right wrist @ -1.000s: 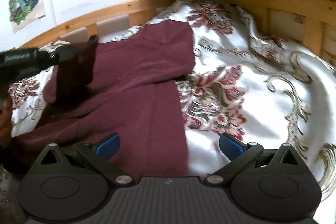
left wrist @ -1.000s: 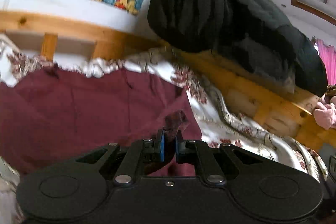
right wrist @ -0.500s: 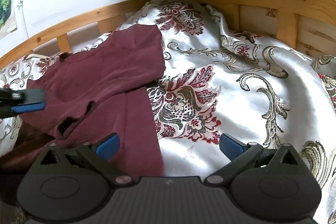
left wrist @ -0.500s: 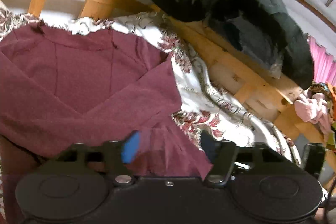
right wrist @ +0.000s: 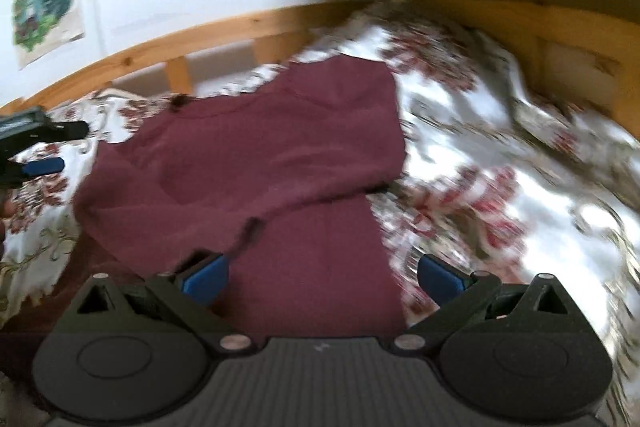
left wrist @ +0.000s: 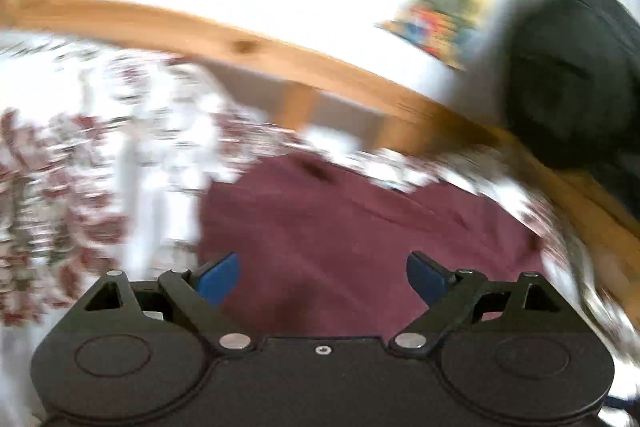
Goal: Fold small clothes
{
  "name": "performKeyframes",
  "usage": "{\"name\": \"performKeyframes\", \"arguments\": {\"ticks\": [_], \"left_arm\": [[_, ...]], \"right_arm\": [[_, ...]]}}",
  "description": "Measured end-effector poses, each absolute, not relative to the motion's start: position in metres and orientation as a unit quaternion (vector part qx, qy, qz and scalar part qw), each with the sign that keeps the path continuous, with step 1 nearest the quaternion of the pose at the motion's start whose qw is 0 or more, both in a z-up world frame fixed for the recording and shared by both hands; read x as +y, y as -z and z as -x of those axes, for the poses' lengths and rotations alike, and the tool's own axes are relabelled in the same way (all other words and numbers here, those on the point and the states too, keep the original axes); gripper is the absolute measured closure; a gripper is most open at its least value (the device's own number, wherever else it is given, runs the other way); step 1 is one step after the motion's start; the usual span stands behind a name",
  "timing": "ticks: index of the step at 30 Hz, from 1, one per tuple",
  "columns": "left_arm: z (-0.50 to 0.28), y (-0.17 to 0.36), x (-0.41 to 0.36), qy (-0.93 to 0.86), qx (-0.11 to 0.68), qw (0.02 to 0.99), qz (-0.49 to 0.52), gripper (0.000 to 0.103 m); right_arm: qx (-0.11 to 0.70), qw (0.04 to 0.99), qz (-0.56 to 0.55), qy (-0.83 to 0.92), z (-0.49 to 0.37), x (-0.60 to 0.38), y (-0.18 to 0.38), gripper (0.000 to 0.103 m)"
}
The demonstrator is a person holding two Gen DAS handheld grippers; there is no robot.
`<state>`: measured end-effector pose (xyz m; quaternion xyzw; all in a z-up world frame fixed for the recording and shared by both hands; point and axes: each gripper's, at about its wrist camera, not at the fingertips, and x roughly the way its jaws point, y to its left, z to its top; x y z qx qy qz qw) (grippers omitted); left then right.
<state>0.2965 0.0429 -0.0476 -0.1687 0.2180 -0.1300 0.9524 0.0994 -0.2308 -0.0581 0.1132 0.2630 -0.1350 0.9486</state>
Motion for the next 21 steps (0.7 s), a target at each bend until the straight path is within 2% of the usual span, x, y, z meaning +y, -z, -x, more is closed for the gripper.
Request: {"name": "performKeyframes", "arguments": {"ticks": [2,7,9,13,14,15,16,17,18,21], "left_arm": [[-0.309,0.055,0.062,0.105,0.22,0.946,0.215,0.017],[-0.338,0.077,0.083,0.09,0.258,0.922,0.273,0.038],[-0.345,0.084,0.084,0.091,0.28,0.912,0.285,0.04],[-0.353,0.089,0.081,0.095,0.314,0.901,0.283,0.043],[-0.352,0.092,0.082,0.095,0.314,0.902,0.282,0.044],[-0.353,0.092,0.082,0.095,0.316,0.901,0.281,0.055],[-0.353,0.093,0.082,0.096,0.32,0.9,0.28,0.076],[-0.356,0.094,0.081,0.095,0.325,0.899,0.278,0.086],[-0.356,0.094,0.08,0.094,0.329,0.899,0.274,0.088],[-0.351,0.085,0.075,0.088,0.31,0.912,0.253,0.091]], "right_arm": [[0.263,0.952,-0.1,0.119,-0.111,-0.226,0.056,0.006],[0.271,0.956,-0.073,0.087,-0.141,-0.216,0.054,0.022],[0.275,0.956,-0.072,0.076,-0.149,-0.215,0.055,0.03],[0.286,0.954,-0.075,0.057,-0.165,-0.213,0.058,0.036],[0.29,0.952,-0.077,0.057,-0.169,-0.213,0.059,0.042],[0.293,0.951,-0.078,0.058,-0.173,-0.213,0.06,0.053],[0.298,0.949,-0.078,0.061,-0.176,-0.212,0.062,0.06],[0.304,0.947,-0.077,0.065,-0.178,-0.211,0.063,0.076],[0.306,0.947,-0.078,0.064,-0.178,-0.212,0.065,0.081],[0.298,0.95,-0.078,0.061,-0.174,-0.21,0.064,0.087]]}}
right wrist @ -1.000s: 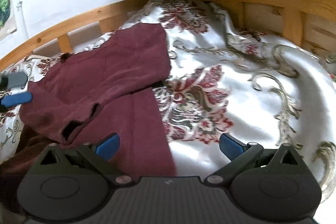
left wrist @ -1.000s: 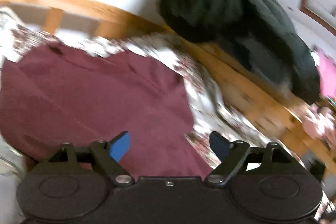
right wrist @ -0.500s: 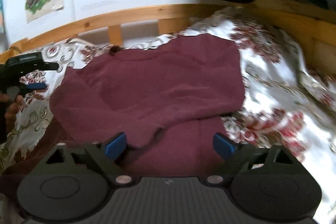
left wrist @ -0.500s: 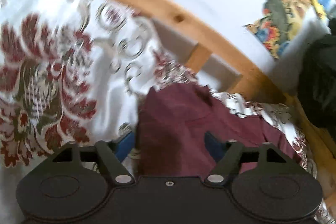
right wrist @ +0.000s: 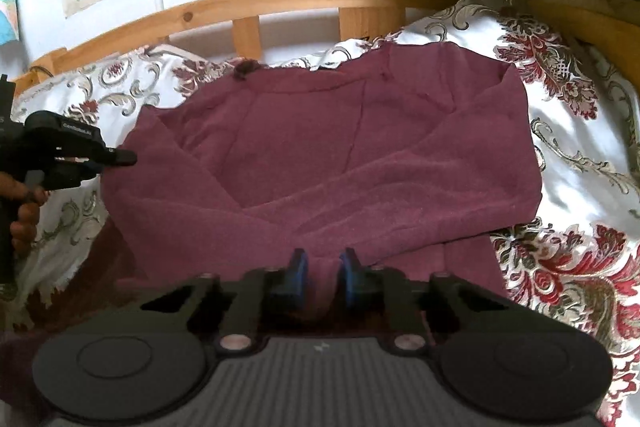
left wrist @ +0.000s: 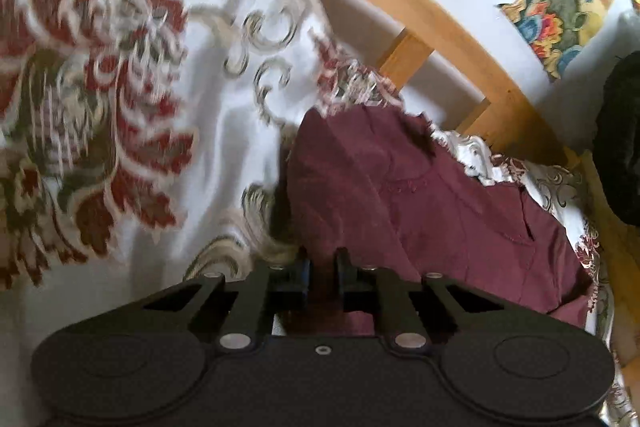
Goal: Fold small clothes
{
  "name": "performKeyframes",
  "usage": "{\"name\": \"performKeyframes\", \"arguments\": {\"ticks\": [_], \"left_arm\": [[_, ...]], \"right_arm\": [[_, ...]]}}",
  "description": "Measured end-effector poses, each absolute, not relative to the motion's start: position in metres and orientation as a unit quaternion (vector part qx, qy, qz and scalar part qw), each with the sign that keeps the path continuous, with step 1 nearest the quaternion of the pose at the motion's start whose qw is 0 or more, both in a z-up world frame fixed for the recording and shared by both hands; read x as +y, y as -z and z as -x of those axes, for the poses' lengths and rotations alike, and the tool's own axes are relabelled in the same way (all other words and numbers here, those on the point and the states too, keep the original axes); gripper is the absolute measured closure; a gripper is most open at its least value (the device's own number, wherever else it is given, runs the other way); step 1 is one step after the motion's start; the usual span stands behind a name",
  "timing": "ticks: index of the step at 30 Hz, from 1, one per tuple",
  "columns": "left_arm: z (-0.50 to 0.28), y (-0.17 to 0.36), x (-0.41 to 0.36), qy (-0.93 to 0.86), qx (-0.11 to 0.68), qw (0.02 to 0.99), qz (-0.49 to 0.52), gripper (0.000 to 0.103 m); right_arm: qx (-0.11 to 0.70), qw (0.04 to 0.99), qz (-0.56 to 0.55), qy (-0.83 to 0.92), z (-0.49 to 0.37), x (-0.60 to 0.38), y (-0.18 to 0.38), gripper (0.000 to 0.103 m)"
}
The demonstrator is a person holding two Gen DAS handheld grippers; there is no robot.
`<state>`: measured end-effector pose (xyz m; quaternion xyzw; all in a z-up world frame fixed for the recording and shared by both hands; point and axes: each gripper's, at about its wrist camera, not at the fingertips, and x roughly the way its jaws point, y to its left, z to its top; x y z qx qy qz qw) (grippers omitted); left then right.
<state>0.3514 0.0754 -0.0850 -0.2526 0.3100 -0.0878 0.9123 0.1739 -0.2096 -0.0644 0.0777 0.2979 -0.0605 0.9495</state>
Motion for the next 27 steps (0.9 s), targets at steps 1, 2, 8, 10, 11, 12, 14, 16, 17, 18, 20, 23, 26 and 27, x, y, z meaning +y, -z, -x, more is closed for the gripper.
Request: {"name": "performKeyframes", "arguments": {"ticks": [1,2,8,10,11,12,14,16,17,18,20,23,26,27], "left_arm": [[-0.35,0.08,0.072,0.085,0.302,0.919,0.239,0.091],[-0.349,0.078,0.068,0.08,0.3,0.924,0.224,0.091],[-0.353,0.086,0.072,0.062,0.33,0.914,0.227,0.072],[-0.35,0.081,0.076,0.052,0.309,0.922,0.227,0.047],[-0.349,0.079,0.077,0.048,0.298,0.926,0.226,0.041],[-0.35,0.077,0.078,0.047,0.287,0.93,0.227,0.033],[-0.358,0.073,0.08,0.057,0.271,0.934,0.227,0.031],[-0.368,0.07,0.081,0.051,0.261,0.941,0.211,0.029],[-0.373,0.069,0.08,0.044,0.262,0.943,0.2,0.028],[-0.38,0.07,0.08,0.031,0.27,0.944,0.186,0.027],[-0.391,0.072,0.082,0.019,0.285,0.941,0.179,0.026],[-0.403,0.075,0.089,0.027,0.299,0.934,0.196,0.023],[-0.41,0.073,0.09,0.036,0.294,0.934,0.201,0.017],[-0.413,0.073,0.089,0.035,0.297,0.934,0.197,0.017]], "right_arm": [[0.296,0.951,-0.069,0.062,-0.172,-0.208,0.064,0.087],[0.299,0.95,-0.061,0.063,-0.171,-0.206,0.064,0.087],[0.328,0.94,-0.06,0.076,-0.172,-0.205,0.073,0.08],[0.322,0.941,-0.061,0.078,-0.168,-0.205,0.072,0.072],[0.321,0.942,-0.06,0.078,-0.167,-0.205,0.072,0.064],[0.322,0.941,-0.059,0.081,-0.165,-0.205,0.072,0.054],[0.318,0.942,-0.063,0.082,-0.161,-0.205,0.071,0.049],[0.318,0.943,-0.059,0.081,-0.156,-0.204,0.069,0.043],[0.317,0.944,-0.056,0.08,-0.154,-0.204,0.067,0.038],[0.314,0.945,-0.053,0.079,-0.15,-0.203,0.066,0.033],[0.311,0.946,-0.053,0.078,-0.143,-0.203,0.062,0.027],[0.31,0.945,-0.055,0.084,-0.131,-0.202,0.059,0.019],[0.315,0.943,-0.054,0.092,-0.122,-0.202,0.058,0.015],[0.317,0.942,-0.054,0.095,-0.121,-0.202,0.058,0.013]]}}
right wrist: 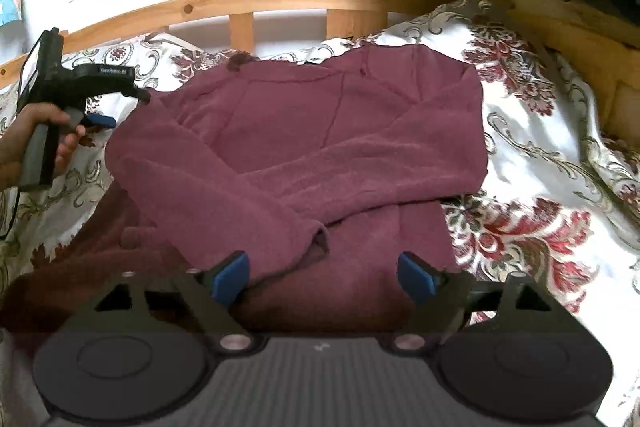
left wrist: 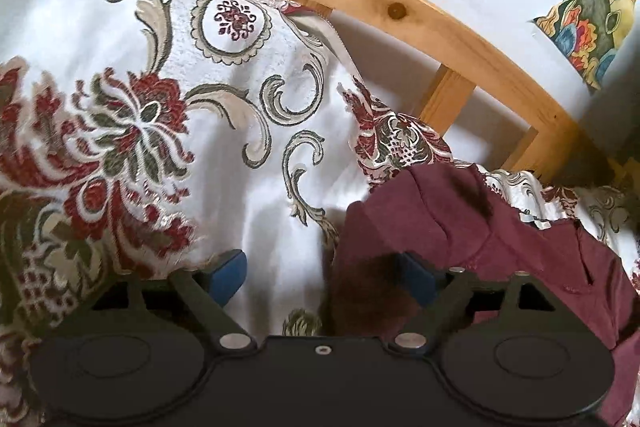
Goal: Fold small clothes
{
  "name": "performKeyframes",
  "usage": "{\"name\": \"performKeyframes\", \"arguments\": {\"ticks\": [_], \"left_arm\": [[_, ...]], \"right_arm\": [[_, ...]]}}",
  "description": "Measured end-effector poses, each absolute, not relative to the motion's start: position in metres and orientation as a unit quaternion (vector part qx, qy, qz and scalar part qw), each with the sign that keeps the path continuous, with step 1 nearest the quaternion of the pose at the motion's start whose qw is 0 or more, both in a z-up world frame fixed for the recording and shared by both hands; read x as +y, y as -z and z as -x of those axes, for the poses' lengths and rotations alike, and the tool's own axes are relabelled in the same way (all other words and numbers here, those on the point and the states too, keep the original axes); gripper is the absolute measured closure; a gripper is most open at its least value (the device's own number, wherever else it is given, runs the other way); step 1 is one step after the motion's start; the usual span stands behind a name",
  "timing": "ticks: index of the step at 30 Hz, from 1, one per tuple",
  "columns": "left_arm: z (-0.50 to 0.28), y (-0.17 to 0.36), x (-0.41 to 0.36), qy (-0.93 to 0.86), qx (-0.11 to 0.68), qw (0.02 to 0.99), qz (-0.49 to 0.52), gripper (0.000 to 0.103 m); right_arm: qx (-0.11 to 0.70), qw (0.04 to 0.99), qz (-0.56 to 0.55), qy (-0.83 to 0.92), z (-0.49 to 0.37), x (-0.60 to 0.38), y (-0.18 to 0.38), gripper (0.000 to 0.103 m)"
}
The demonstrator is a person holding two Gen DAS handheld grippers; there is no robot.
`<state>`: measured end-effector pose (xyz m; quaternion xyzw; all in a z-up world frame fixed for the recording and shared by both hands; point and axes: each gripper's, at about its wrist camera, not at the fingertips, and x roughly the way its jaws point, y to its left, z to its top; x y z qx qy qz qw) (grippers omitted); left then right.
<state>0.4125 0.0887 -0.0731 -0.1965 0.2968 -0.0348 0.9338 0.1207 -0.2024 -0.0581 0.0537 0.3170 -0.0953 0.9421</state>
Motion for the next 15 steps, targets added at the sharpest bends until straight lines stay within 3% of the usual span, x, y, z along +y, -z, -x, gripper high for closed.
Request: {"name": "performKeyframes", "arguments": {"ticks": [7,11,15], "left_arm": [[-0.413,0.08,0.062,0.025,0.324,0.942,0.085,0.016],[-0.406,0.075,0.075,0.027,0.344,0.929,0.133,0.015],[-0.383,0.071,0.081,0.03,0.386,0.908,0.16,0.005]], "right_arm": [[0.341,0.928,-0.072,0.133,-0.117,-0.201,0.062,0.004],[0.339,0.926,-0.09,0.136,-0.107,-0.201,0.06,0.001],[0.332,0.926,-0.094,0.151,-0.098,-0.201,0.055,0.0]]}}
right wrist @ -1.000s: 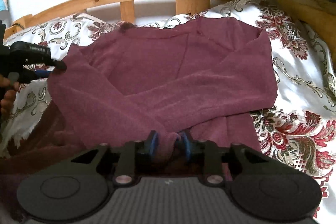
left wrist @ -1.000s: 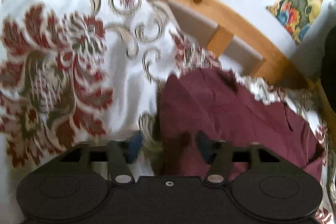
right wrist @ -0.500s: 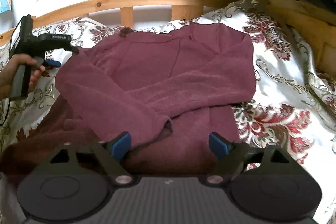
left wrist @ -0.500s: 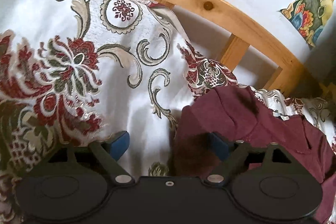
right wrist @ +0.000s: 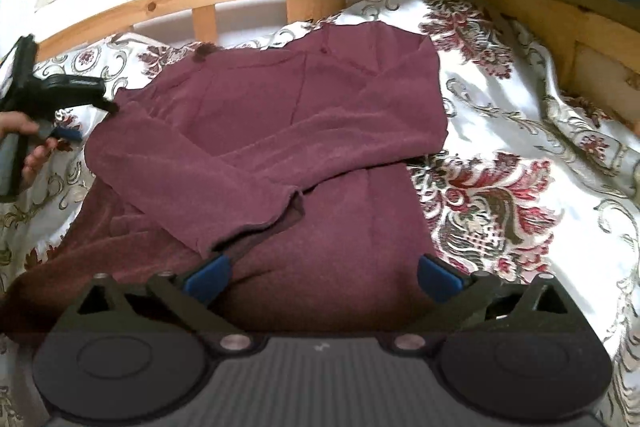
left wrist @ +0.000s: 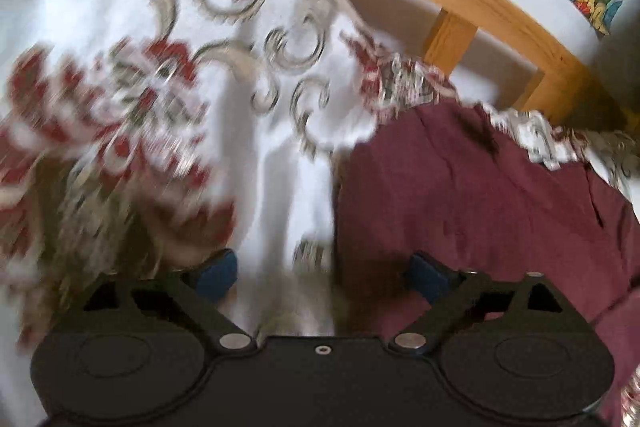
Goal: Fold small clothes
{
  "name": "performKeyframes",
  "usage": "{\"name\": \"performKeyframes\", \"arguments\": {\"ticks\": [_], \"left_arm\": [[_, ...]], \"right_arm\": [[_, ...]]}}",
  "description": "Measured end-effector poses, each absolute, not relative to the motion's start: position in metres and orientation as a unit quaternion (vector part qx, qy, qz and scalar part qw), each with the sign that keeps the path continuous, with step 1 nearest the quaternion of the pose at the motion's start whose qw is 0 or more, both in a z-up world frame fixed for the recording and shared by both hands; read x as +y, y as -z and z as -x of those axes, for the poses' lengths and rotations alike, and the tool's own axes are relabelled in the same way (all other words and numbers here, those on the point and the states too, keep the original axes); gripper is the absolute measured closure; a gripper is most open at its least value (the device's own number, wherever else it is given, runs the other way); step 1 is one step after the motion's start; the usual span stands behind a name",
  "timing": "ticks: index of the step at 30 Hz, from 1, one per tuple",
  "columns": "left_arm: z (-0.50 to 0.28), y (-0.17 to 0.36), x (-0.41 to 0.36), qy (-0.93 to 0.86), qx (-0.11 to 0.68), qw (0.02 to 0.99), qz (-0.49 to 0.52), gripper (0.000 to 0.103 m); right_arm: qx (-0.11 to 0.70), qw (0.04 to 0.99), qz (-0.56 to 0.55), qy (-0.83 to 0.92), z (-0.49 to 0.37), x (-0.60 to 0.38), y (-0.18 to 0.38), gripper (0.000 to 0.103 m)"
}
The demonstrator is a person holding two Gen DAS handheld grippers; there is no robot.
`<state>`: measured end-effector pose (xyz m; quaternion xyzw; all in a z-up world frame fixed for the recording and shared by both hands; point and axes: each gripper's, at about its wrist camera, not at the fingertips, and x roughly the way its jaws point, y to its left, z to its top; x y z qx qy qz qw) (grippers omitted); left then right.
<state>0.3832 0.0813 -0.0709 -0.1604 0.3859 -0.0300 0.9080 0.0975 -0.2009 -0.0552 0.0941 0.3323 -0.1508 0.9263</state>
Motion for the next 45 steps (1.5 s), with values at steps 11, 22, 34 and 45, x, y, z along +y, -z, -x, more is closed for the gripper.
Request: {"name": "performKeyframes", "arguments": {"ticks": [11,22,34,45], "left_arm": [[-0.247,0.05,0.066,0.058,0.441,0.888,0.121,0.001],[-0.195,0.09,0.011,0.087,0.52,0.85,0.02,0.007],[-0.186,0.095,0.01,0.061,0.517,0.854,0.018,0.025],[-0.167,0.076,-0.015,0.091,0.48,0.871,-0.051,0.101]], "right_arm": [[0.33,0.914,-0.165,0.168,-0.059,-0.226,0.061,0.007],[0.348,0.903,-0.198,0.155,-0.034,-0.229,0.086,0.032],[0.322,0.92,-0.169,0.148,-0.022,-0.234,0.081,0.088],[0.271,0.938,-0.153,0.154,-0.002,-0.267,0.044,0.093]]}}
